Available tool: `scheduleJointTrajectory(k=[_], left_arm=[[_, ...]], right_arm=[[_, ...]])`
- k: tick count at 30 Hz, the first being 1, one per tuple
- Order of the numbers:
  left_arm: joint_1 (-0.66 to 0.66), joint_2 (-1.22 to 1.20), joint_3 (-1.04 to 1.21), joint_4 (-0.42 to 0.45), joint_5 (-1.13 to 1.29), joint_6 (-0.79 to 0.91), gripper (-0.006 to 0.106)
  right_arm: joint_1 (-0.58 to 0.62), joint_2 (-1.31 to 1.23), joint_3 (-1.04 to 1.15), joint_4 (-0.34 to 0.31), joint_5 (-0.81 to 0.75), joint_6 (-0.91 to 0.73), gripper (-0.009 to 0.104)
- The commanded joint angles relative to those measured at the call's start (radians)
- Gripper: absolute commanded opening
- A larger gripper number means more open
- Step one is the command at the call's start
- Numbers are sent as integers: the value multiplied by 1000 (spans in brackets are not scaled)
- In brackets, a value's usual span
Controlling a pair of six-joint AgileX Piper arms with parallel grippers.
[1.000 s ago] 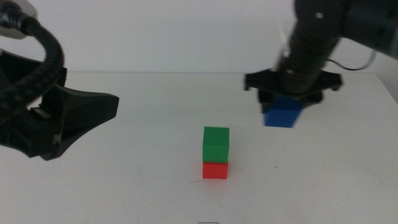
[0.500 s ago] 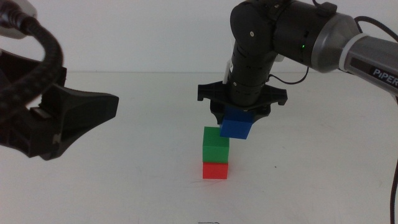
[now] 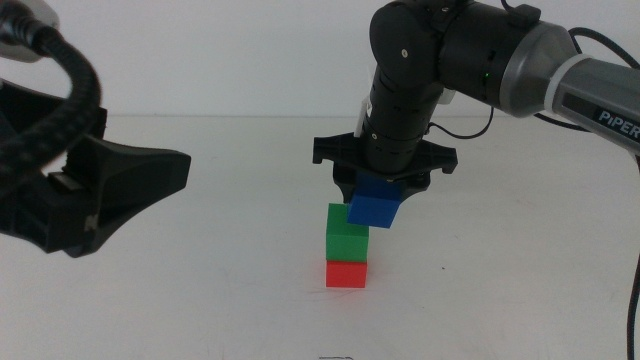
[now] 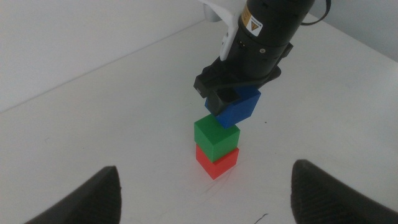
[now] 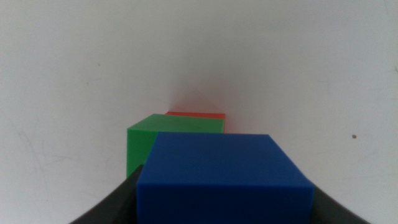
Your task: Stack red cubes first, then green, then blue cubes in a specific spot.
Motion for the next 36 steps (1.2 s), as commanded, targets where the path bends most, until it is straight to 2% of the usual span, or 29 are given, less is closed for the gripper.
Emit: scheduleJointTrajectory(k=[1, 3, 8, 11, 13, 15, 22, 30, 36], left_arm=[[-2, -3, -29, -21, -67, -9, 94], [-2, -3, -29, -21, -67, -9, 94], [-2, -3, -29, -21, -67, -9, 94], [-2, -3, -29, -21, -67, -9, 94], [-2, -3, -29, -21, -68, -9, 94], [-2, -3, -29, -21, -67, -9, 94], [-2, -3, -29, -21, -67, -9, 94], [-2, -3, -29, -21, -67, -9, 94], [-2, -3, -29, -21, -67, -9, 94]], right_arm=[[0, -57, -35, -9, 44, -10, -1], [0, -57, -35, -2, 62, -10, -1], [-2, -60, -35, 63, 70, -61, -1], [7, -72, -35, 12, 70, -49, -1], [34, -81, -35, -77, 70, -3, -1], [54, -86, -35, -128, 71, 42, -1], [77, -84, -40, -144, 70, 109, -1], [89, -38, -118, -121, 71, 94, -1], [87, -36, -100, -136, 72, 91, -1]])
